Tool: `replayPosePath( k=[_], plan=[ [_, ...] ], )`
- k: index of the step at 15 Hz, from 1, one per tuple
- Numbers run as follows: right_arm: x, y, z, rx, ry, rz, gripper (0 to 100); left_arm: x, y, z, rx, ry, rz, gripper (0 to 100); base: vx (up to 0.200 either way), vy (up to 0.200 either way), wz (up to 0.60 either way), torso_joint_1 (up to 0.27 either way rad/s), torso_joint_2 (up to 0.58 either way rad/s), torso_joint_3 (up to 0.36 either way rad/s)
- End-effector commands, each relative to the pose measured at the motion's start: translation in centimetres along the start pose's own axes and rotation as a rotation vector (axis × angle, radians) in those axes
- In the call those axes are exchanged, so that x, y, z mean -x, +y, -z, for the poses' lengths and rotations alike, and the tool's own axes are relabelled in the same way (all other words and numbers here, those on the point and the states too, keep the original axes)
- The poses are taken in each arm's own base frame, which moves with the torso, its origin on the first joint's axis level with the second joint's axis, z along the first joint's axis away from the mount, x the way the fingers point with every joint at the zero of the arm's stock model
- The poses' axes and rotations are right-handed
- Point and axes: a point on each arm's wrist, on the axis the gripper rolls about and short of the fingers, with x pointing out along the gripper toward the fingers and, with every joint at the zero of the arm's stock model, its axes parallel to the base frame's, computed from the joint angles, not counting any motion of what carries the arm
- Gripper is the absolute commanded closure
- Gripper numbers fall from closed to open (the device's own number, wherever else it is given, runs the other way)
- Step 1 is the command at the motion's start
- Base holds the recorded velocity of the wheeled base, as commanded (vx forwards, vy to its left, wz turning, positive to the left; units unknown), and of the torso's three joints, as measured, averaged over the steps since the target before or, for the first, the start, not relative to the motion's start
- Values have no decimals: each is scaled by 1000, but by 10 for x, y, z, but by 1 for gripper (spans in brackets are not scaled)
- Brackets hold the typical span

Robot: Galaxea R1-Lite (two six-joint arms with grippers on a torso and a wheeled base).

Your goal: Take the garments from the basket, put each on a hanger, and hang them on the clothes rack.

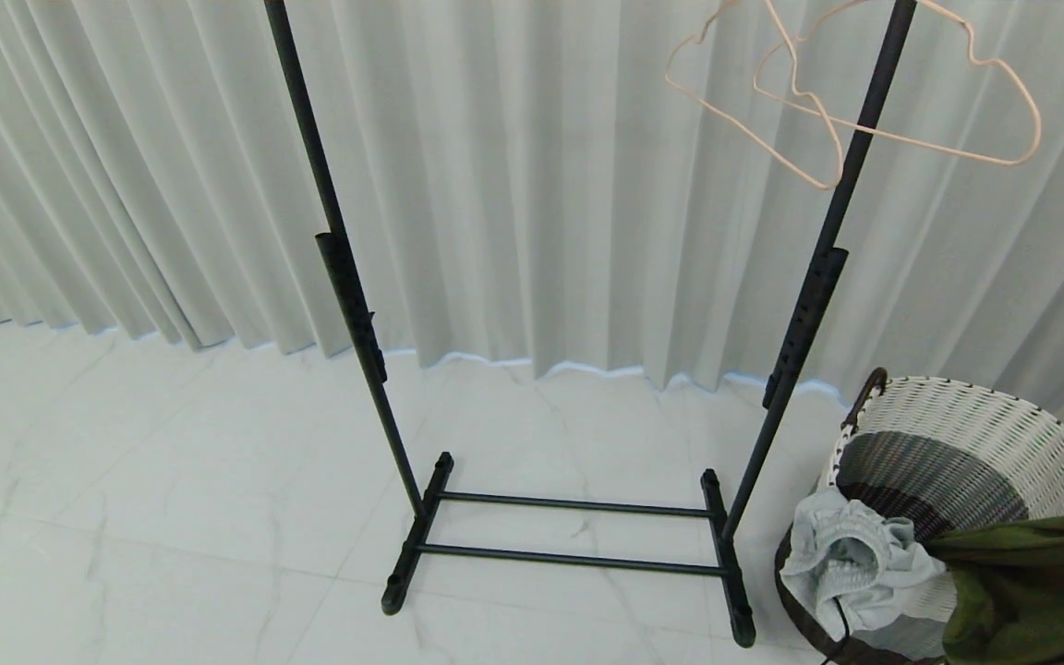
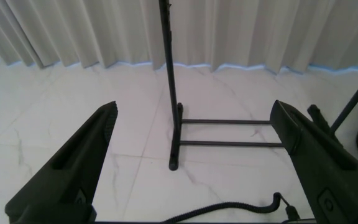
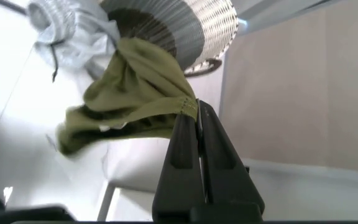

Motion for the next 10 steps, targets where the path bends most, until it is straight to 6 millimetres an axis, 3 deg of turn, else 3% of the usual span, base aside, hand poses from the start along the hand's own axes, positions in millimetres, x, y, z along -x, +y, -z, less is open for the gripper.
replayPosePath(
  k=[1,10],
  plan=[
    [12,-8,-10,2,-1,-6,100,0,0,0,-1,0,1,0,0,0,0,0,0,0],
    [77,-39,-50,25,-5,-128,100,0,0,-4,-34,-31,1,0,0,0,0,0,0,0]
  ],
)
